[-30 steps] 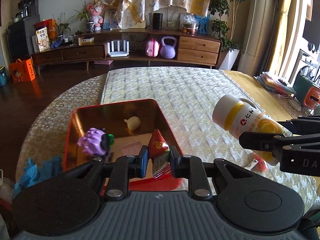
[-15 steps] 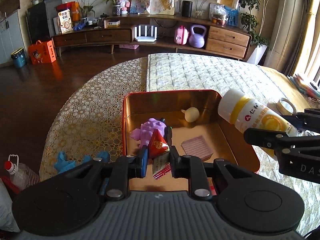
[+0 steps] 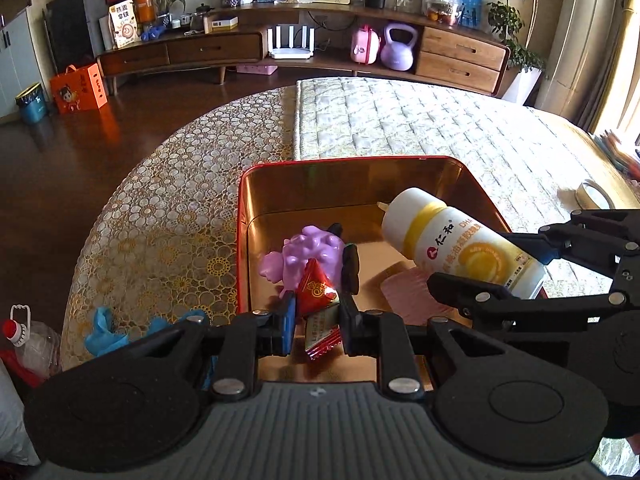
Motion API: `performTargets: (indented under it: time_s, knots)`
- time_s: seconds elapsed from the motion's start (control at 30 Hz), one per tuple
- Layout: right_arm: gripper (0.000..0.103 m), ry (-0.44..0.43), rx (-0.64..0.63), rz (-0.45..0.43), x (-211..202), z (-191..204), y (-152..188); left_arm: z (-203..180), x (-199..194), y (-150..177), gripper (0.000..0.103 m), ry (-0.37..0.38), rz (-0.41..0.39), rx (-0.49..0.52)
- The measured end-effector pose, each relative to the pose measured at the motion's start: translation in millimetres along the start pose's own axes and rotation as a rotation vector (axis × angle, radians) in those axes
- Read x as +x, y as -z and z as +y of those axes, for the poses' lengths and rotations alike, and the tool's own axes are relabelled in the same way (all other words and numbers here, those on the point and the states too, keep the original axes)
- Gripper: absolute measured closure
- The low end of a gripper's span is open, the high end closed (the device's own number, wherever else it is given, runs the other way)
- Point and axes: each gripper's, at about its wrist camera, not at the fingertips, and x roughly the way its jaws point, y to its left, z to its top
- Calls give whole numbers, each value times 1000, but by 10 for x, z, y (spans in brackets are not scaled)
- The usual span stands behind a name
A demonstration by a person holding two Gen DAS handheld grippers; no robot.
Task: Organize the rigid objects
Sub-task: 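Carry candy packet into red tin and open left tool while right tool releases bottle there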
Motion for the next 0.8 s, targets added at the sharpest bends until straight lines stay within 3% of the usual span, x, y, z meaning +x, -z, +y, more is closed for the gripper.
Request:
performTargets:
  time_s: [0.53,0.67,0.8]
  knots:
    - [58,-2,-57,-3,-41,109,96,-74,140,-2,82,14,14,32]
    - [49,-7,-84,-23,-153,119,138,-104,120,32,81,15,17,39]
    - [48,-14,-81,-34,-268,79,176,-125,93,66,81,7,21,39]
